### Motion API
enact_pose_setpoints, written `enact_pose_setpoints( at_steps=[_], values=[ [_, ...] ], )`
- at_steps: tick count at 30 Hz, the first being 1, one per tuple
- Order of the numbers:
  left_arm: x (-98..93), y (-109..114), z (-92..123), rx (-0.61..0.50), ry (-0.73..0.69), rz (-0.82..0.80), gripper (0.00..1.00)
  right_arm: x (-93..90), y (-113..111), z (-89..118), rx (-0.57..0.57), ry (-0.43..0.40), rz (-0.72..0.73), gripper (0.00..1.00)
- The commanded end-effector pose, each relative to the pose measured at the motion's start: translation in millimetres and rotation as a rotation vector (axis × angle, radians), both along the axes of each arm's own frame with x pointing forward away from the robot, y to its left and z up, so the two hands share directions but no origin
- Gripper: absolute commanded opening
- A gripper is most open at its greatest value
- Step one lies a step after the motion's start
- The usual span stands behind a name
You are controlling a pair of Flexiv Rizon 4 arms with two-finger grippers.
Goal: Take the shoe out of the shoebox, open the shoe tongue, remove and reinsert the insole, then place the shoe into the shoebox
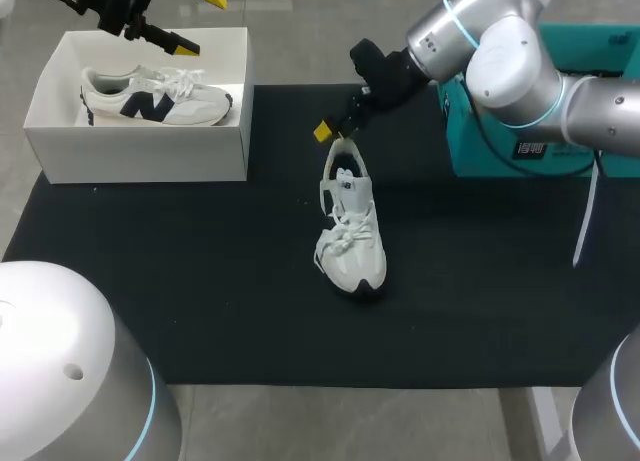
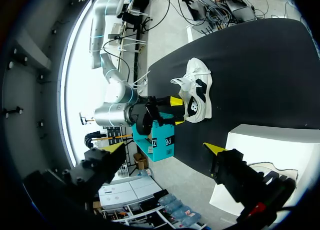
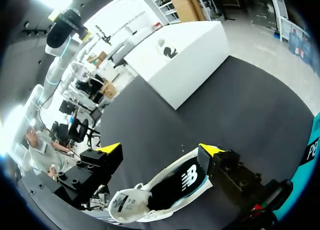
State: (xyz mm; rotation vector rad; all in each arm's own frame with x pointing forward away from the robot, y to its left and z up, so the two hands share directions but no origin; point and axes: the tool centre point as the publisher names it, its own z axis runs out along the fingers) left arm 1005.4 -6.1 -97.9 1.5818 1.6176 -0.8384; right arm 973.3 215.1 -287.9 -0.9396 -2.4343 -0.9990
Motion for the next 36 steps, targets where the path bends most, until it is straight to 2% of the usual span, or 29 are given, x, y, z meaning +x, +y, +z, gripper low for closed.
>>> enact_pose_setpoints(
  at_steps=[1, 5, 6, 7, 8, 9, 10, 11, 13, 31, 33, 34, 36],
  values=[
    [0.6, 0, 0, 0.003, 0.0, -0.001, 1.0, -3.5, -3, 11, -0.022, 0.01, -0.017, 1.0],
    [0.6, 0, 0, 0.003, 0.0, -0.001, 1.0, -8.5, -11, 12, -0.086, 0.079, -0.12, 0.98],
    [0.6, 0, 0, 0.003, 0.0, -0.001, 1.0, -9.8, -13, 14, -0.11, 0.096, -0.144, 0.77],
    [0.6, 0, 0, 0.003, 0.0, -0.001, 1.0, -10.9, -15, 15, -0.154, 0.132, -0.172, 0.66],
    [0.6, 0, 0, 0.003, 0.0, -0.001, 1.0, -12.3, -17, 16, -0.163, 0.139, -0.201, 0.67],
    [0.6, 0, 0, 0.003, 0.0, -0.001, 1.0, -13.0, -18, 19, -0.173, 0.147, -0.228, 0.72],
    [0.6, 0, 0, 0.003, 0.0, -0.001, 1.0, -13.7, -18, 22, -0.187, 0.151, -0.242, 0.93],
    [0.6, 0, 0, 0.003, 0.0, -0.001, 1.0, -14.2, -19, 24, -0.176, 0.158, -0.26, 1.0],
    [0.6, 0, 0, 0.003, 0.0, -0.001, 1.0, -13.7, -23, 27, -0.105, 0.157, -0.301, 1.0],
    [0.6, 0, 0, 0.003, 0.0, -0.001, 1.0, -13.7, -23, 27, -0.105, 0.157, -0.301, 1.0],
    [0.6, 0, 0, 0.003, 0.0, -0.001, 1.0, -6.7, -17, 29, -0.272, 0.223, -0.343, 1.0],
    [0.6, 0, 0, 0.003, 0.0, -0.001, 1.0, -6.5, -15, 29, -0.342, 0.227, -0.383, 1.0],
    [0.6, 0, 0, 0.003, 0.0, -0.001, 1.0, -7.4, -11, 28, -0.44, 0.259, -0.435, 1.0]
  ],
)
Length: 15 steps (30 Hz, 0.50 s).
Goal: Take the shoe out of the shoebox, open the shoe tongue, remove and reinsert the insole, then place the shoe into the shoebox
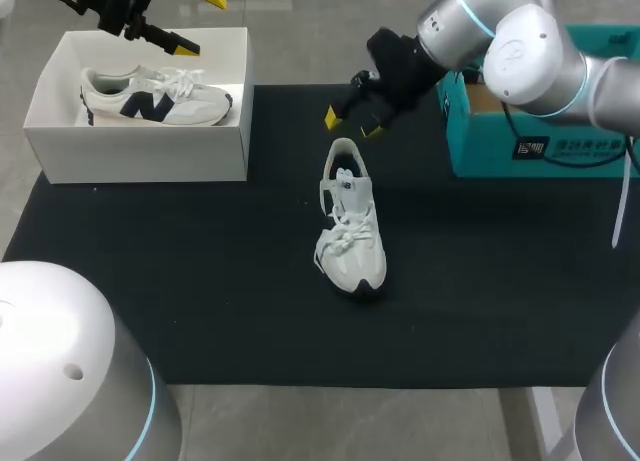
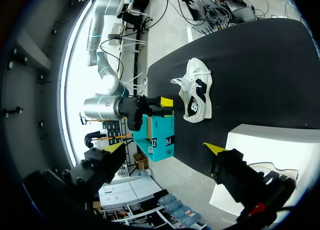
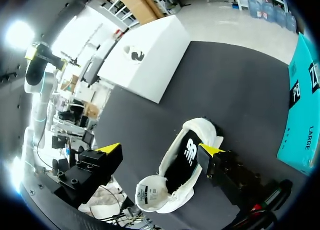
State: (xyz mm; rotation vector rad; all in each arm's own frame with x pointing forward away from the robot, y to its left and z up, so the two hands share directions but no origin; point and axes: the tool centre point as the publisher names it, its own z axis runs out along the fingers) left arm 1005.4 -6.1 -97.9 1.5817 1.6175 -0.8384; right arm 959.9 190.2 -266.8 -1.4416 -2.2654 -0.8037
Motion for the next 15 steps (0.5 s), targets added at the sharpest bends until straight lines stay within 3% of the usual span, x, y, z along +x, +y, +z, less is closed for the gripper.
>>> enact_pose_setpoints(
  at_steps=[1, 6, 7, 8, 9, 11, 15],
  values=[
    [0.6, 0, 0, 0.003, 0.0, -0.001, 1.0, 5.2, 15, 6, -0.339, 0.135, -0.126, 1.0],
    [0.6, 0, 0, 0.003, 0.0, -0.001, 1.0, 1.7, 19, -1, -0.495, 0.185, -0.248, 0.97],
    [0.6, 0, 0, 0.003, 0.0, -0.001, 1.0, 1.6, 19, -2, -0.517, 0.187, -0.265, 0.65],
    [0.6, 0, 0, 0.003, 0.0, -0.001, 1.0, 1.1, 19, -3, -0.54, 0.189, -0.286, 0.4],
    [0.6, 0, 0, 0.003, 0.0, -0.001, 1.0, 0.2, 18, -4, -0.561, 0.189, -0.303, 0.0],
    [0.6, 0, 0, 0.003, 0.0, -0.001, 1.0, -2.8, 17, -6, -0.663, 0.225, -0.351, 0.0],
    [0.6, 0, 0, 0.003, 0.0, -0.001, 1.0, -2.8, 17, -6, -0.663, 0.225, -0.351, 0.0]
  ],
)
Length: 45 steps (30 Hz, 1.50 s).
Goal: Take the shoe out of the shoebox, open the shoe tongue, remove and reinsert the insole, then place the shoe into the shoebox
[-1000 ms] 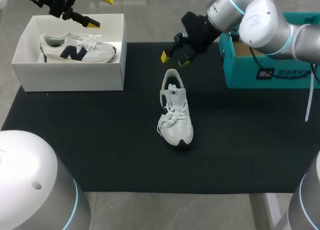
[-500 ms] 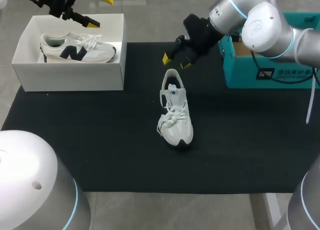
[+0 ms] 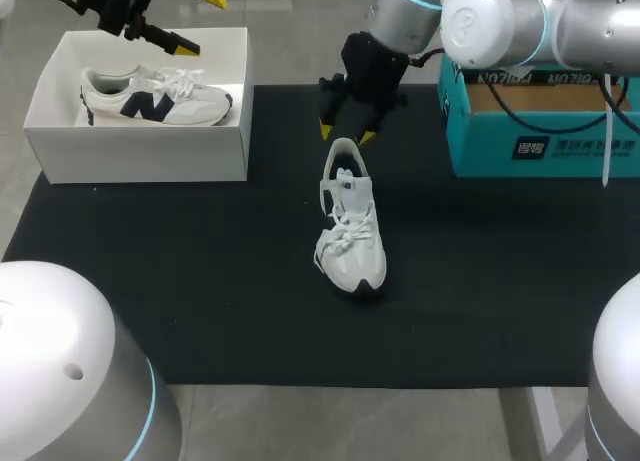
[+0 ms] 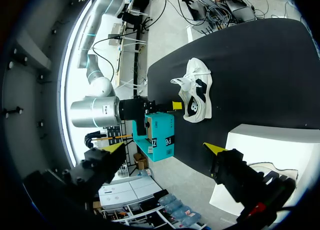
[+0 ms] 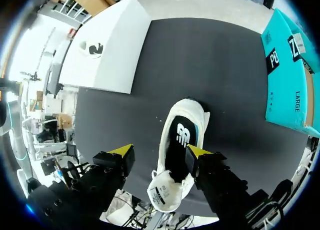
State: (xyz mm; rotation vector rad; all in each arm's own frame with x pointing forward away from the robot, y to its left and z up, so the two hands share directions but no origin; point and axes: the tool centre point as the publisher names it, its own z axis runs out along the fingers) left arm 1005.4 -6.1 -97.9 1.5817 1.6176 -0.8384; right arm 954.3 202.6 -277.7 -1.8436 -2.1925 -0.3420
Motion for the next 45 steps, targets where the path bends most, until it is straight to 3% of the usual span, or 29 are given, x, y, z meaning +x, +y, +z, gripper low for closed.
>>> enact_pose_setpoints(
  at_steps=[1, 16, 21, 25, 41, 45],
  values=[
    [0.6, 0, 0, 0.003, 0.0, -0.001, 1.0, 2.8, 5, 5, -0.344, 0.053, -0.112, 0.0],
    [0.6, 0, 0, 0.003, 0.0, -0.001, 1.0, 2.8, 5, 5, -0.344, 0.053, -0.112, 0.0],
    [0.6, 0, 0, 0.003, 0.0, -0.001, 1.0, 2.9, -9, -8, -0.32, -0.092, -0.147, 0.0],
    [0.6, 0, 0, 0.003, 0.0, -0.001, 1.0, 2.4, -17, -20, -0.259, -0.14, -0.178, 0.0],
    [0.6, 0, 0, 0.003, 0.0, -0.001, 1.0, 2.1, -18, -23, -0.236, -0.138, -0.184, 0.0],
    [0.6, 0, 0, 0.003, 0.0, -0.001, 1.0, 7.1, -16, -44, -0.224, -0.118, -0.18, 0.0]
  ],
)
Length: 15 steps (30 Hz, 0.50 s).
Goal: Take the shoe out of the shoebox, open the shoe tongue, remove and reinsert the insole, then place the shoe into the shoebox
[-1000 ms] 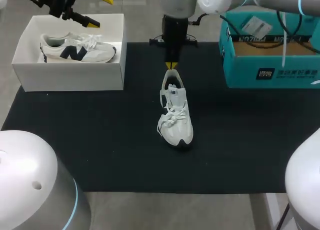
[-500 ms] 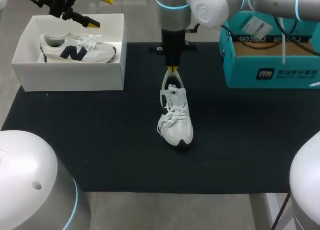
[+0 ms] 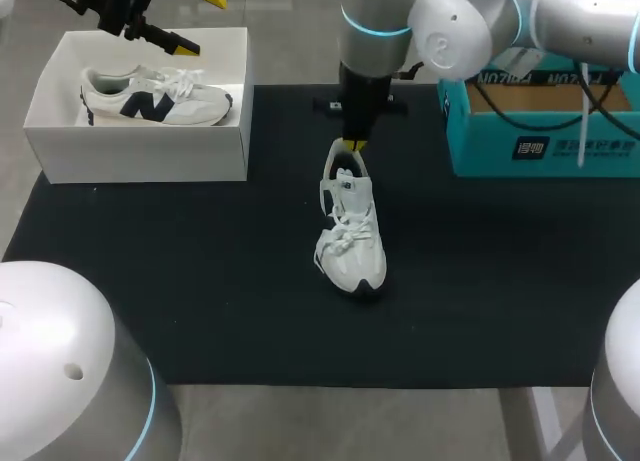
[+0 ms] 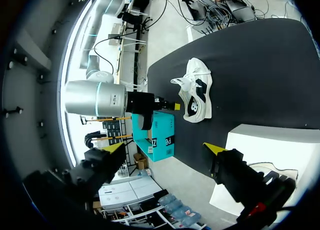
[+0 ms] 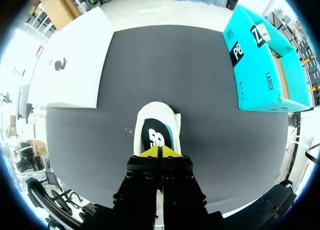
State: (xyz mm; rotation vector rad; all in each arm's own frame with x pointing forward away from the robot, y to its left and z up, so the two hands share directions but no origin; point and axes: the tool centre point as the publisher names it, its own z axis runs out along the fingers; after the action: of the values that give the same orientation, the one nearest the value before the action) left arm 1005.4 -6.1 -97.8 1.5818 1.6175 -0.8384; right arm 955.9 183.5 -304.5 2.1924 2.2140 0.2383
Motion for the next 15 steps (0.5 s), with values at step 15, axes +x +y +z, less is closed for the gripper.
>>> enact_pose_setpoints(
  at_steps=[15],
  values=[
    [0.6, 0, 0, 0.003, 0.0, -0.001, 1.0, 14.6, 0, -72, 0.013, 0.019, -0.002, 0.0]
  ],
)
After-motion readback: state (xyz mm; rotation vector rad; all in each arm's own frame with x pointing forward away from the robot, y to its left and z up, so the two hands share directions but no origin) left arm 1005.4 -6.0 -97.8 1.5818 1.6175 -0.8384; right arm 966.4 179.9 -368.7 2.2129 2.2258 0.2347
